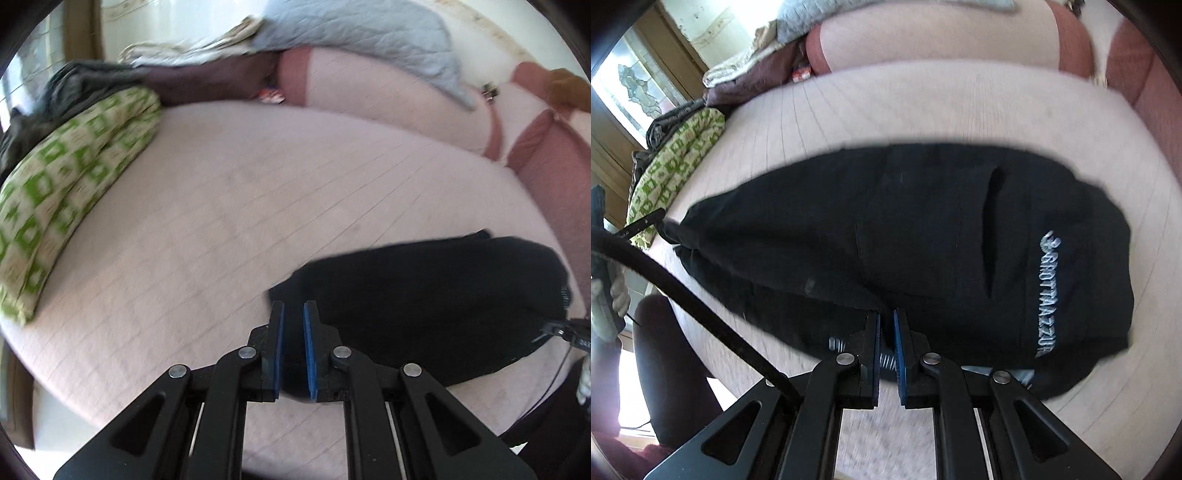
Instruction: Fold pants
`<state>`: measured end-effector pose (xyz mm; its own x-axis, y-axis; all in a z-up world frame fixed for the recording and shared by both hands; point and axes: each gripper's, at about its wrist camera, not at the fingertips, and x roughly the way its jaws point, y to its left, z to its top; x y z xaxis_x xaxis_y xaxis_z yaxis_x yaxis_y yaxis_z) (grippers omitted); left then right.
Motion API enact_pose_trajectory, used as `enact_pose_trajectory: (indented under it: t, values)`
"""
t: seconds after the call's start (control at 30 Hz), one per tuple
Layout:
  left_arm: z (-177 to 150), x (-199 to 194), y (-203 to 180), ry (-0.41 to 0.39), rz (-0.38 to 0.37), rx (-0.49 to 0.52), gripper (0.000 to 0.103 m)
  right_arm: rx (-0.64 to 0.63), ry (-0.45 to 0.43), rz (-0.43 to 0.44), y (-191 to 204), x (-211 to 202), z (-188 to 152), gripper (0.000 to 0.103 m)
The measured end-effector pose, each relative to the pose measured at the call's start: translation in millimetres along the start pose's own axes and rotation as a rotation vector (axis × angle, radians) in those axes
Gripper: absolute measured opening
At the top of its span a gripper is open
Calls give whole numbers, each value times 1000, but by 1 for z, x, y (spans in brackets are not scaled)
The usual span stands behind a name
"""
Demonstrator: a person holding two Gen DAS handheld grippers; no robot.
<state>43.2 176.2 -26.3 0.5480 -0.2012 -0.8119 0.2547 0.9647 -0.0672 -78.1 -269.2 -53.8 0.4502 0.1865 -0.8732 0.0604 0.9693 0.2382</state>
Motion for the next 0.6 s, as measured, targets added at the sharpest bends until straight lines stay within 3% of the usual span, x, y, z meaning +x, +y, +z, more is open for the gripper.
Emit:
enact_pose_trajectory:
  t: [0.17, 0.23, 0.33, 0.4, 0.47, 0.6]
  values:
    - [-13, -24, 25, -2, 10, -94, 10, 51, -36, 13, -2, -7, -9, 12]
    - [-16, -37, 31, -23, 9, -117, 15, 65, -47, 8, -4, -16, -10, 17]
    - [-12, -49, 28, -53, 3, -129, 30, 118, -126, 31, -14, -45, -9, 19]
    - [-4, -53, 14, -73, -35, -112, 34, 175, -200, 53, -27, -68, -6, 21]
    - [5, -48, -4, -79, -78, -84, 39, 201, -243, 21, -37, -82, -1, 26]
    - [20, -21, -52, -52, -134, -7, 41, 188, -252, -71, -46, -84, 17, 28]
